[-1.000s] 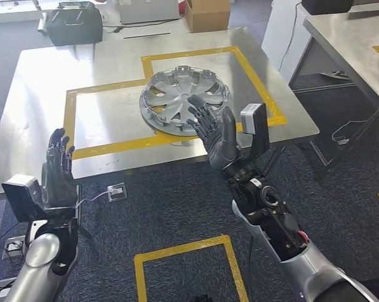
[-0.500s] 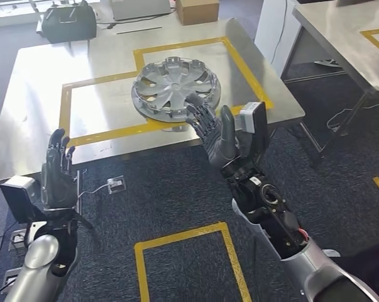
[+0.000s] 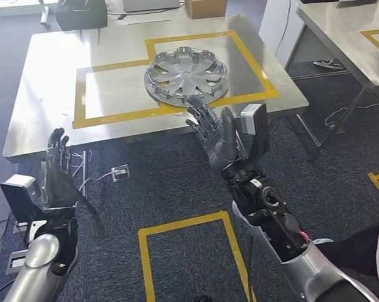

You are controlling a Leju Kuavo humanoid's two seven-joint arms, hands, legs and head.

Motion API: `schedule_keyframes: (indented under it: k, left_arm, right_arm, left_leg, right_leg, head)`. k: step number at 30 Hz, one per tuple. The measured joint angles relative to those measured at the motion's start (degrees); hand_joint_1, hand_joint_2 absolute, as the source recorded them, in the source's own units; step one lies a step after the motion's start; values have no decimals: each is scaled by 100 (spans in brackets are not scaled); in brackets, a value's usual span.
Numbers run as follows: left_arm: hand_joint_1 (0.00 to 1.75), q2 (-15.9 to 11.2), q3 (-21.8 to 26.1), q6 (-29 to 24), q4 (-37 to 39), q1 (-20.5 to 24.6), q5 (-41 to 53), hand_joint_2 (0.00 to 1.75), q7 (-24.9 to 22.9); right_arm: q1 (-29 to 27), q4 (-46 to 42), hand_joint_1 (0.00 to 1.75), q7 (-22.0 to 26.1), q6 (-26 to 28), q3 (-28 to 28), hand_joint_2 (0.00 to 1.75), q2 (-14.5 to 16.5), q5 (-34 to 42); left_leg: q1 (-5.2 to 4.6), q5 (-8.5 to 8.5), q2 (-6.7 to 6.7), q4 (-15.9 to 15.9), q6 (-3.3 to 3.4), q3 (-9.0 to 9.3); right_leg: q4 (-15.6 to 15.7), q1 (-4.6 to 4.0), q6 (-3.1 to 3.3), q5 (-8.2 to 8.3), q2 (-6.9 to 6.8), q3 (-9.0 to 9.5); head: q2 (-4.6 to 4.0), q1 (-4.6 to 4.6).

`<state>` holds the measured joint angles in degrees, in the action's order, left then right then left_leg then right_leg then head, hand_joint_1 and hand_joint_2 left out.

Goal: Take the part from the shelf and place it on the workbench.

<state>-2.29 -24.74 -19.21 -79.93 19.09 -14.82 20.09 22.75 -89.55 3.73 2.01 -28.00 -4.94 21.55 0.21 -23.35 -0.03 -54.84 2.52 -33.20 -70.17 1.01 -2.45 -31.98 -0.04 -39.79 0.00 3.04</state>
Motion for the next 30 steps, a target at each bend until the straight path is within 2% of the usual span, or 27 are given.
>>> schedule_keyframes:
  k: [1, 2, 3, 4, 5, 6, 7, 8, 10, 11, 12, 14, 15, 16, 17, 18, 19, 20, 21, 22, 23, 25, 26, 27, 29, 30]
  left_arm:
    - [0, 0, 0, 1, 0, -2, 0, 0, -2]
    - [0, -1, 0, 1, 0, -3, 0, 0, -3]
    - [0, -1, 0, 1, 0, -4, 0, 0, -4]
    - [0, -1, 0, 2, 0, -4, 1, 0, -4]
    - [0, -1, 1, 2, -1, -2, 1, 0, -4]
    - [0, -1, 1, 2, -1, -2, 2, 0, -3]
    - [0, -1, 1, 1, -2, -2, 4, 0, -4]
    - [0, -1, 1, 1, -2, -2, 5, 0, -4]
    - [0, -4, 1, -8, -3, -5, 8, 0, -9]
    - [0, -8, 1, -16, -4, -4, 9, 0, -15]
    - [0, -12, 2, -24, -4, -1, 9, 0, -22]
    - [0, -20, 2, -33, -4, -4, 12, 0, -42]
    - [0, -24, 2, -33, -4, -9, 15, 0, -51]
    - [0, -28, 2, -33, -4, -14, 18, 0, -59]
    - [0, -31, 2, -33, -4, -15, 21, 0, -63]
    - [0, -34, 2, -33, -4, -13, 23, 0, -67]
    - [0, -37, 2, -32, -4, -9, 24, 0, -67]
    - [0, -38, 2, -29, -5, 0, 24, 0, -67]
    - [0, -40, 3, -26, -11, 9, 24, 0, -66]
    - [0, -43, 4, -25, -16, 15, 24, 0, -63]
    - [0, -45, 5, -24, -22, 20, 23, 0, -61]
    - [0, -54, 7, -31, -30, 15, 21, 0, -57]
    - [0, -57, 7, -35, -33, 14, 19, 0, -59]
    - [0, -60, 7, -39, -36, 11, 16, 0, -60]
    - [0, -62, 7, -48, -39, 8, 13, 0, -63]
    - [0, -62, 7, -54, -39, 3, 12, 0, -63]
  right_arm:
    - [-2, 1, 0, -1, 0, -1, 0, 0, 0]
    - [-4, 1, 0, -1, 0, -1, 0, 0, 0]
    - [-4, 1, 0, -1, 0, -2, 0, 0, 0]
    - [0, -1, 0, -1, 0, -2, 0, 0, 0]
    - [6, -4, 0, -1, 0, -1, 0, 0, 0]
    - [14, -11, 0, 1, 0, 0, 0, 0, 0]
    - [21, -18, 0, 3, 0, 0, 0, 0, 0]
    - [25, -23, 0, 4, 0, -1, 0, 0, 0]
    - [31, -26, 0, 6, -1, -4, 0, 0, 0]
    - [38, -26, 0, 5, -1, -4, 0, 0, 0]
    - [46, -26, 0, 2, -2, -5, 0, 0, 1]
    - [58, -26, 0, -8, -3, -7, 0, 0, 3]
    - [59, -25, 0, -12, -3, -8, 0, 0, 4]
    - [60, -23, 0, -13, -4, -9, 0, 0, 4]
    - [62, -20, 0, -14, -4, -10, 0, 0, 4]
    - [65, -18, 0, -14, -4, -10, 0, 0, 4]
    - [71, -15, 0, -13, -5, -11, 0, 0, 5]
    - [83, -15, 0, -12, -8, -11, 0, 0, 5]
    - [99, -15, 0, -12, -11, -11, 0, 0, 6]
    - [114, -14, 0, -11, -17, -13, 0, 0, 6]
    - [127, -10, 0, -10, -26, -14, 0, 0, 5]
    - [125, 11, 0, -14, -40, -22, 0, 0, 2]
    - [118, 27, 0, -16, -44, -27, 0, 0, 1]
    - [113, 44, 0, -18, -44, -33, 0, 0, 0]
    - [111, 75, 0, -8, -52, -42, 0, 0, 0]
    - [112, 90, 0, 2, -59, -45, 0, 0, -1]
  left_leg:
    - [-14, 47, 1, -3, 3, -61]
    - [-27, 93, 0, -7, 3, -119]
    - [-39, 136, -3, -10, -1, -171]
    - [-44, 177, -6, -13, -8, -212]
    - [-56, 217, -9, -16, -26, -248]
    - [-57, 262, -10, -15, -52, -276]
    - [-48, 311, -8, -5, -84, -298]
    - [-38, 366, -6, 14, -121, -316]
    - [-26, 425, -11, 47, -191, -347]
    - [-29, 316, -16, -31, -224, -398]
    - [-28, 104, -21, -228, -257, -483]
    - [5, -487, -22, -962, -317, -732]
    - [27, -677, -22, -1369, -348, -837]
    - [50, -729, -21, -1664, -378, -882]
    - [74, -652, -20, -1780, -405, -840]
    - [100, -486, -19, -1692, -427, -695]
    - [125, -319, -18, -1411, -443, -455]
    - [135, -261, -19, -999, -454, -161]
    - [132, -279, -30, -595, -441, 96]
    - [118, -331, -40, -296, -415, 266]
    - [90, -385, -50, -121, -374, 338]
    - [65, -306, -46, -69, -258, 272]
    - [62, -247, -36, -60, -201, 220]
    - [68, -181, -25, -48, -148, 161]
    - [62, -53, -13, -44, -87, 20]
    - [54, 10, -12, -45, -76, -56]
  right_leg:
    - [-235, -3, 6, -49, 1, 6]
    - [-254, -8, 21, 29, 1, 107]
    - [-43, -20, 48, 189, 1, 312]
    - [341, -42, 92, 352, 6, 596]
    - [806, -67, 143, 438, 8, 903]
    - [1224, -93, 180, 462, 13, 1153]
    - [1506, -118, 206, 449, 21, 1304]
    - [1649, -136, 217, 433, 25, 1359]
    - [1732, -133, 230, 544, 12, 1318]
    - [1769, -113, 249, 619, -3, 1282]
    - [1801, -89, 273, 698, -21, 1229]
    - [1801, -67, 309, 830, -37, 1075]
    - [1784, -65, 314, 889, -44, 982]
    - [1764, -62, 308, 946, -50, 887]
    - [1736, -58, 297, 1002, -55, 788]
    - [1700, -51, 279, 1051, -58, 689]
    - [1659, -43, 255, 1093, -58, 600]
    - [1614, -44, 224, 1130, -56, 514]
    - [1577, -43, 190, 1167, -53, 445]
    - [1560, -44, 154, 1213, -50, 398]
    - [1562, -41, 118, 1270, -47, 363]
    - [1585, -12, 42, 1354, -41, 316]
    - [1531, 1, 13, 1269, -35, 266]
    - [1365, 11, -5, 1061, -30, 197]
    - [674, 11, -15, 412, -20, 22]
    - [253, 10, -17, 154, -17, -43]
  head:
    - [0, 20]
    - [0, 37]
    - [0, 53]
    - [0, 71]
    - [0, 87]
    - [0, 92]
    - [0, 92]
    - [0, 93]
    - [0, 110]
    - [0, 100]
    - [0, 67]
    - [0, -22]
    - [0, -54]
    - [0, -77]
    - [0, -100]
    - [0, -122]
    - [0, -140]
    - [0, -153]
    - [0, -155]
    - [0, -145]
    - [0, -135]
    - [0, -114]
    - [0, -114]
    - [0, -101]
    - [0, -52]
    - [0, -19]
